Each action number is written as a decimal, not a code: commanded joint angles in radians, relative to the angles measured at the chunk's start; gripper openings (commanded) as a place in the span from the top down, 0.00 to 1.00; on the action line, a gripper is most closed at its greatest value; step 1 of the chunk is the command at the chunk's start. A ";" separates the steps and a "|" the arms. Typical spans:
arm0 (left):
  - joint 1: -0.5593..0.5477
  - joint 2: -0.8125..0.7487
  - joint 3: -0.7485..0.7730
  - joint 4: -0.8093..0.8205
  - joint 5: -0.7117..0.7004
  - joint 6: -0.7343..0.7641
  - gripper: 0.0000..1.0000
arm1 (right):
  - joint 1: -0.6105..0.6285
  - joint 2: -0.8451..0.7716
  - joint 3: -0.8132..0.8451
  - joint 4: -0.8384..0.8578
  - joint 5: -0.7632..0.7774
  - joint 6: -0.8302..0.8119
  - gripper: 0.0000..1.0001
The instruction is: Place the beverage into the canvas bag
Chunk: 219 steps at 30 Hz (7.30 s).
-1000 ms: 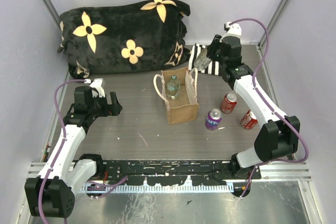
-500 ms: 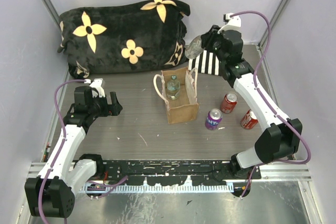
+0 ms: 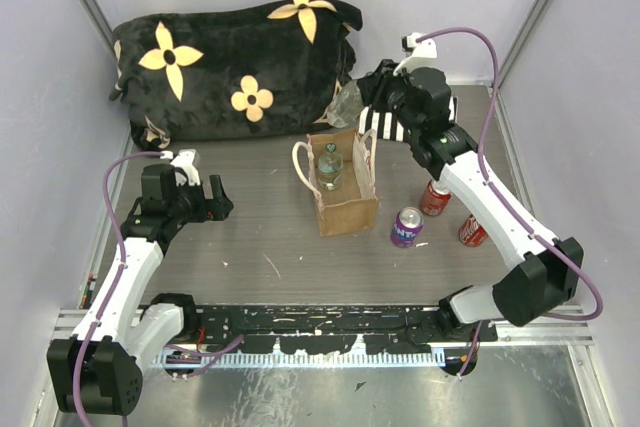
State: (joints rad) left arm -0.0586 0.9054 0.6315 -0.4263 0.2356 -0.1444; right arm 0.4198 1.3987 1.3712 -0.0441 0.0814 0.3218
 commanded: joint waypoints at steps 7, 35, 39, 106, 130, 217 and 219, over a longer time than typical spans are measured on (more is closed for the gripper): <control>0.005 -0.008 -0.019 -0.008 0.025 -0.013 0.02 | 0.017 -0.198 -0.035 0.136 -0.003 0.002 0.99; 0.005 0.002 -0.020 0.001 0.030 -0.024 0.02 | 0.051 -0.240 -0.190 -0.015 -0.018 -0.035 0.99; 0.005 0.004 -0.019 0.003 0.029 -0.023 0.02 | 0.060 -0.213 -0.185 -0.013 -0.011 -0.057 0.99; 0.005 0.067 -0.002 0.021 0.043 -0.031 0.02 | 0.172 0.020 -0.371 0.160 0.147 -0.208 0.99; 0.005 0.045 -0.010 0.020 0.045 -0.033 0.02 | 0.172 0.033 -0.368 0.113 0.115 -0.202 0.52; 0.005 0.028 -0.021 0.018 0.071 -0.044 0.02 | -0.372 0.048 -0.286 -0.696 0.065 -0.085 0.16; 0.004 0.028 -0.021 0.018 0.070 -0.045 0.02 | -0.372 0.046 -0.295 -0.694 0.068 -0.087 0.16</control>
State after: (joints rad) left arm -0.0586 0.9451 0.6189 -0.4271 0.2859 -0.1852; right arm 0.0483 1.4704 1.0924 -0.7422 0.1440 0.2417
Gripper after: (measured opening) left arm 0.979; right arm 0.836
